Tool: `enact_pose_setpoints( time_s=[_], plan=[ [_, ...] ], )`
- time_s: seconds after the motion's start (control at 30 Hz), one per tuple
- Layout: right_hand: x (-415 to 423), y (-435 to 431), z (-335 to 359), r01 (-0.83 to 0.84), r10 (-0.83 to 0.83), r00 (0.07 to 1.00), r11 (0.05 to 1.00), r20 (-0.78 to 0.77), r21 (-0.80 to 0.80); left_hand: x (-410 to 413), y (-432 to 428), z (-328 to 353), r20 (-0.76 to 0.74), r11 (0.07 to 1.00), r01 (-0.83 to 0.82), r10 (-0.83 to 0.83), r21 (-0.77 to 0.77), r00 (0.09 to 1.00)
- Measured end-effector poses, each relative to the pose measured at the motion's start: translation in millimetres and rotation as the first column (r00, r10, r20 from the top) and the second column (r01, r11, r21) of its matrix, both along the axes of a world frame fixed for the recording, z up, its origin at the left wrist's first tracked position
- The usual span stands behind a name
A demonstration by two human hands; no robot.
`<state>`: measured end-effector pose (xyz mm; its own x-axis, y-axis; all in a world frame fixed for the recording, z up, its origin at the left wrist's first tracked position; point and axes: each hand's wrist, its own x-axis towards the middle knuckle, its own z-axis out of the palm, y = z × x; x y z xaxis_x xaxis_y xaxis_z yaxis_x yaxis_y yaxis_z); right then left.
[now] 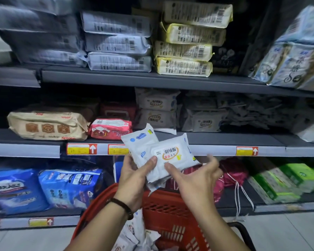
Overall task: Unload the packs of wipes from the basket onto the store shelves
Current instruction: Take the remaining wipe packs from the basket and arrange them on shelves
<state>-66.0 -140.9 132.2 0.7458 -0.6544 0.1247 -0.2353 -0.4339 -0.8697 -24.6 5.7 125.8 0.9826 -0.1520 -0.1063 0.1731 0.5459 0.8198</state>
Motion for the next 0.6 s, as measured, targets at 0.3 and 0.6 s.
enact_pose_setpoints(
  time_s=[0.3,0.6],
  plan=[
    [-9,-8,6,-0.286,0.286,0.957,0.915,-0.042,-0.286,-10,3,4,0.154,0.994,-0.013,-0.003,0.105,0.988],
    [9,2,47,-0.202,0.266,0.960,0.873,0.087,-0.445,22,17,62,0.204,0.937,0.053,-0.130,0.346,0.970]
  ],
)
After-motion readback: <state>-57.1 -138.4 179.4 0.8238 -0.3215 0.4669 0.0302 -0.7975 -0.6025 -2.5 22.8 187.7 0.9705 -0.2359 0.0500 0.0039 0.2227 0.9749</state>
